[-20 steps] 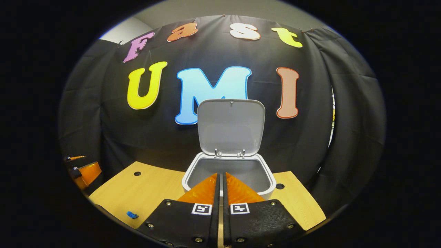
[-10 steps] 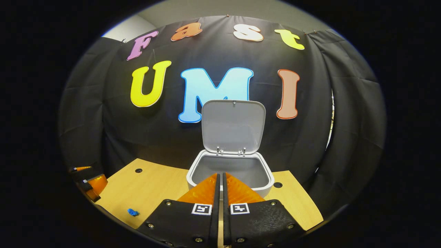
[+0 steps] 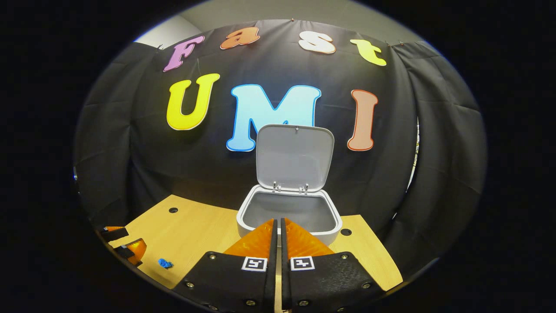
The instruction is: Press the lid of the desktop garbage bin to open it, pick up the crumpled paper on the desktop and throw it into the bin, then pick up the pop can on the desktop and drop it into the bin, and finally close the garbage bin lid.
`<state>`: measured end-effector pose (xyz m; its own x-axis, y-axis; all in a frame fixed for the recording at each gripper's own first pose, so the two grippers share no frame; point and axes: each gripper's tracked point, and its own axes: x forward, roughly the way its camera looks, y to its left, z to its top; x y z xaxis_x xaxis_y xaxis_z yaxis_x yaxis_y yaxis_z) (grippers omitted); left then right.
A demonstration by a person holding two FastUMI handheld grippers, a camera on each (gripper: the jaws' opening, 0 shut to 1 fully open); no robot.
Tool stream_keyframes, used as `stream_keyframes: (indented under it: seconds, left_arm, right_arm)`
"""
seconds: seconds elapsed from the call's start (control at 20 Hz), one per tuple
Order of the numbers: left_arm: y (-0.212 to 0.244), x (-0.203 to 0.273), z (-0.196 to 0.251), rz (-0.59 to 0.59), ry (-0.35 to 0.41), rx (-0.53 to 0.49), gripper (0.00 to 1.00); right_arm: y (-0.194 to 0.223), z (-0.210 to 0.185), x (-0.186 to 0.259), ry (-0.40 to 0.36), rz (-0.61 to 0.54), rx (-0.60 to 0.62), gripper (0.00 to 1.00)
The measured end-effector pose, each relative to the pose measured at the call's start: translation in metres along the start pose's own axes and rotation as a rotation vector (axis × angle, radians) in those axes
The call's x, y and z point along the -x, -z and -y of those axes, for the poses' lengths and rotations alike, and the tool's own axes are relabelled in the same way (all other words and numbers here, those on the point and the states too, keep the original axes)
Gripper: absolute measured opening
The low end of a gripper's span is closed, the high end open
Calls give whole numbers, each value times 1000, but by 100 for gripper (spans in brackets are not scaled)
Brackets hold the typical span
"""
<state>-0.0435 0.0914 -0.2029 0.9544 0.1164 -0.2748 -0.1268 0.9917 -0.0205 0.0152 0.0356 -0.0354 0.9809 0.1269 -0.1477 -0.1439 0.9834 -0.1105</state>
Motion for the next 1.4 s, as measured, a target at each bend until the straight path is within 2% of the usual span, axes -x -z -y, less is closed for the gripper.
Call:
stream_keyframes:
  seconds: [0.15, 0.35, 0.45, 0.55, 0.7, 0.8, 0.9, 0.95, 1.2, 1.25, 1.3, 1.35, 1.4]
  left_arm:
    - [21, -8, -8, -41, -9, 16, 100]
    - [55, -20, -18, -96, -16, 61, 96]
    - [74, -28, -20, -130, -22, 76, 100]
    - [91, -37, -22, -156, -29, 83, 97]
    - [114, -46, -27, -205, -33, 103, 97]
    - [128, -54, -29, -235, -33, 107, 100]
    - [137, -59, -32, -254, -25, 110, 97]
    - [143, -62, -33, -267, -22, 112, 100]
    - [167, -73, -34, -324, -4, 120, 100]
    - [170, -75, -33, -332, 2, 118, 92]
    - [173, -76, -32, -341, 6, 115, 97]
    - [175, -78, -32, -349, 9, 113, 93]
    - [178, -79, -31, -356, 11, 112, 97]
  right_arm:
    - [1, -2, -1, 2, -10, 13, 5]
    - [4, -3, -2, 9, -28, 32, 5]
    - [8, -4, -3, 9, -42, 37, 5]
    - [10, -3, -4, 12, -52, 40, 5]
    - [12, -2, -8, 23, -62, 29, 5]
    - [13, -2, -10, 27, -71, 27, 5]
    - [14, -1, -12, 32, -79, 29, 5]
    - [15, -1, -13, 34, -83, 29, 5]
    - [20, -1, -15, 38, -101, 46, 5]
    - [20, -1, -15, 38, -104, 48, 5]
    - [22, 0, -15, 38, -107, 50, 5]
    - [23, 0, -15, 38, -109, 51, 5]
    - [23, 0, -15, 38, -112, 51, 5]
